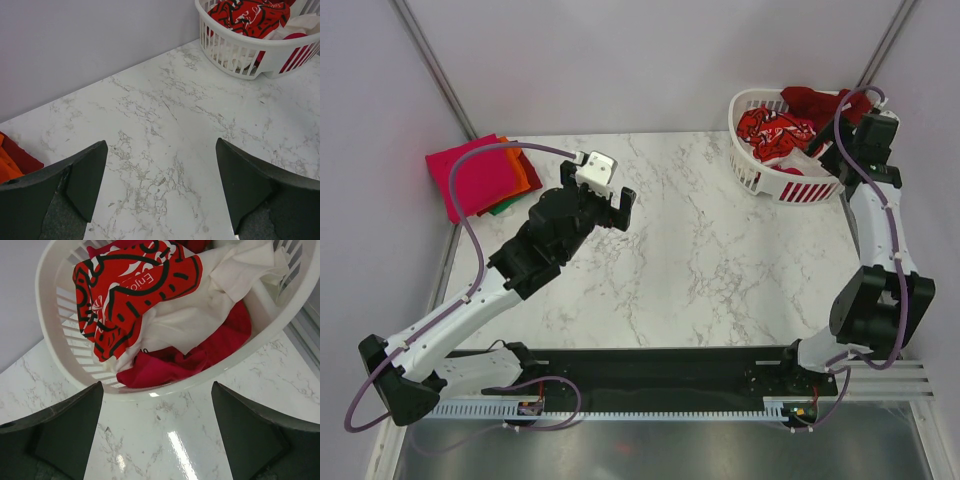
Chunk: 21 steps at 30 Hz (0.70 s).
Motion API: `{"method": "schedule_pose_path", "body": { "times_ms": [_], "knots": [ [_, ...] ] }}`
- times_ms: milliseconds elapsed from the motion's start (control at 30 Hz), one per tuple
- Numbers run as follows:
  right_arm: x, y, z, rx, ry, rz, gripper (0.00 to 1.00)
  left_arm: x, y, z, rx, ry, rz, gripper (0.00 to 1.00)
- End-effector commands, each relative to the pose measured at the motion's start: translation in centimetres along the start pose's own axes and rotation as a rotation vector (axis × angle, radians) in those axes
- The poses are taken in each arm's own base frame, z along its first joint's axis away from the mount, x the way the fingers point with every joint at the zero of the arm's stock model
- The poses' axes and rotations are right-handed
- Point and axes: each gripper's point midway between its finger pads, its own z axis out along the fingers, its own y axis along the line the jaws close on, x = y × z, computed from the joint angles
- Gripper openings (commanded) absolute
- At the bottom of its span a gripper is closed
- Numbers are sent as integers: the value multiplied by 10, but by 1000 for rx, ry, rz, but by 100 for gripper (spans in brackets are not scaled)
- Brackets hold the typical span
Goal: Fold and stack the t-shirts
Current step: Grab the tshirt from the pile
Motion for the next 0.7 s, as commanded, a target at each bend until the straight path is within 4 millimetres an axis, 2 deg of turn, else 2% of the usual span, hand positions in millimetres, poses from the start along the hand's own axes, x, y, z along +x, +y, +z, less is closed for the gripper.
{"method": "schedule_pose_path", "body": {
  "times_ms": [0,33,200,333,467,500,567,600,667],
  "knots": [
    [-28,29,11,-171,-21,69,98,-9,8,-1,-33,-41,23,96],
    [-27,23,22,-167,-13,88,98,-8,7,0,-31,-40,23,96],
    [-28,34,50,-234,-12,153,97,-6,7,2,-35,-34,29,96],
    [-16,32,79,-227,32,168,96,-5,9,3,-44,-29,38,96],
    [-5,29,100,-207,50,166,95,-4,8,4,-43,-26,41,96],
    [2,26,110,-199,67,164,94,-3,8,4,-42,-23,43,96],
    [3,33,118,-205,67,154,93,-3,8,4,-42,-22,45,96],
    [11,32,128,-198,86,149,92,-2,7,5,-41,-21,48,96],
    [8,42,135,-203,82,133,91,-1,8,6,-43,-16,49,96]
  ]
}}
